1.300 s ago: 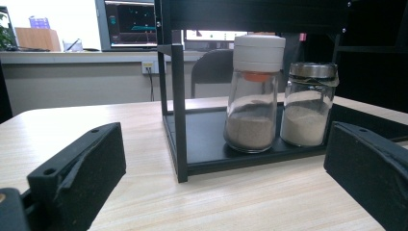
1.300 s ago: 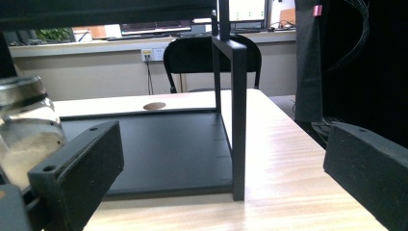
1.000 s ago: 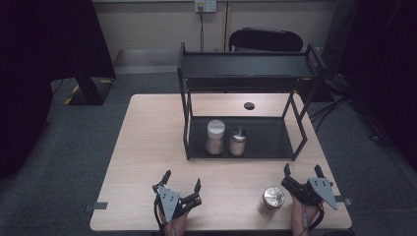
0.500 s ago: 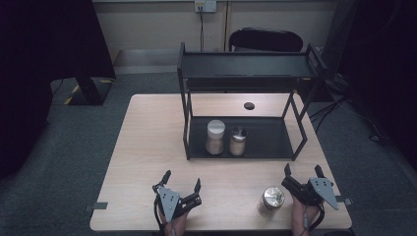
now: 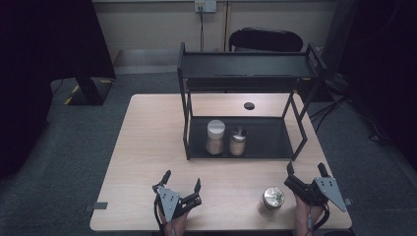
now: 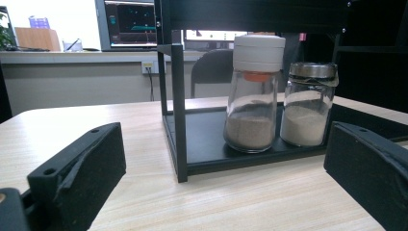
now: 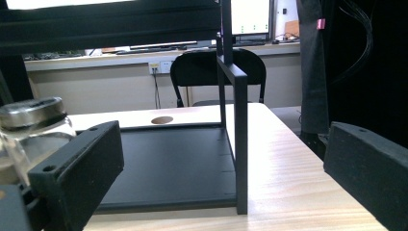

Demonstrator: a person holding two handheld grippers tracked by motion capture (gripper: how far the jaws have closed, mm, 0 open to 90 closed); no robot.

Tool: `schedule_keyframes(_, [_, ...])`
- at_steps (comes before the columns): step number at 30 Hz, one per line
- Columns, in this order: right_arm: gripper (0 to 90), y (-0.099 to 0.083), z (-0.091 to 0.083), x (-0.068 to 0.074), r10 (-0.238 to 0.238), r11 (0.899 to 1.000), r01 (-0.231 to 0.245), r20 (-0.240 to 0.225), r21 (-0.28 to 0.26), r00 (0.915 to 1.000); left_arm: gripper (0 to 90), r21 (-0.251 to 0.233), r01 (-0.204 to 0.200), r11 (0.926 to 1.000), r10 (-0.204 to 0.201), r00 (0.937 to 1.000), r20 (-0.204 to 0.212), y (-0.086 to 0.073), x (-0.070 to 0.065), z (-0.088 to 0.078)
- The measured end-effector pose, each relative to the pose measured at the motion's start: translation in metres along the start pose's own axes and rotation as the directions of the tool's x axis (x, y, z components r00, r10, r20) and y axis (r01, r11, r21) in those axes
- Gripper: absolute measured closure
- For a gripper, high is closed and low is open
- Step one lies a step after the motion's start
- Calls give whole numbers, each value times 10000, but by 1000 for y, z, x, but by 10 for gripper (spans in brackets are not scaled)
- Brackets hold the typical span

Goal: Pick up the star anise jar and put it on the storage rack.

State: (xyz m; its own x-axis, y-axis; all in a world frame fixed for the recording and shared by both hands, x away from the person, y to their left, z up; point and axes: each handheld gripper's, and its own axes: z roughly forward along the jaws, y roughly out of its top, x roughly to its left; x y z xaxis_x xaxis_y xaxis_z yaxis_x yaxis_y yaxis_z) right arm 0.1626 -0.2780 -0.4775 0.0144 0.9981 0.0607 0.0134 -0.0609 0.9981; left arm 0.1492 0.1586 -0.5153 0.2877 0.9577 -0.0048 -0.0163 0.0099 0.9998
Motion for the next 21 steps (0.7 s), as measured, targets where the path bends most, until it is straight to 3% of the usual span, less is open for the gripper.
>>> schedule_keyframes(7, [7,9,-11,7,-370,9975,355,-237,-619,9990,3,-1,1,10000,-1,10000,0,0,0,0])
schedule_keyframes(21, [3,28,-33,3,-250,9974,152,-1391,-707,9900,3,-3,-6,10000,6,10000,-14,0,0,0])
